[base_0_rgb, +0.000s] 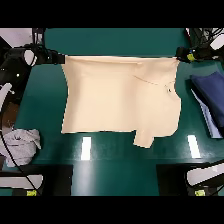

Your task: Fold the shirts.

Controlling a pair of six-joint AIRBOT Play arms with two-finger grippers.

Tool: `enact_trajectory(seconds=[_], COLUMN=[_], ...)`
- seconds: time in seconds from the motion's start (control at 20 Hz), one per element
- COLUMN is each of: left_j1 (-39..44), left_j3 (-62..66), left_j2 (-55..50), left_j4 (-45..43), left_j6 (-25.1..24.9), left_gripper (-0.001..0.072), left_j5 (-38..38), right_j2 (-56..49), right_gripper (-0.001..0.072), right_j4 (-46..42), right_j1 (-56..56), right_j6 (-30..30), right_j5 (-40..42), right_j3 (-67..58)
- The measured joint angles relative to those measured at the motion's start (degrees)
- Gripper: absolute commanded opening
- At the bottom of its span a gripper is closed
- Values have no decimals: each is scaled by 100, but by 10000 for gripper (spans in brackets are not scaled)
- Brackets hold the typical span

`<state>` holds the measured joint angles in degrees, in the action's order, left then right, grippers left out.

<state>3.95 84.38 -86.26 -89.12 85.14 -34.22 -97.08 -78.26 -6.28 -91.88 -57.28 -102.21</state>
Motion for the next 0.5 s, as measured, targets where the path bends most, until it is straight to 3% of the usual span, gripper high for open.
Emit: enact_trajectory(seconds=[0.15, 0.5], left_j1=[-164, -260], left_j3=[-9, -280], left_j2=[-26, -153], left_j4=[17, 612], left_j6=[-116, -1025], left_gripper=[27, 28], left_j5=[-433, -1683], right_j2=[-28, -11], right_gripper=[15, 17], right_j4=[-153, -597], right_j1=[79, 442], right_j6=[96, 260], right_j5=[-382, -1502], right_j3=[-2, 494])
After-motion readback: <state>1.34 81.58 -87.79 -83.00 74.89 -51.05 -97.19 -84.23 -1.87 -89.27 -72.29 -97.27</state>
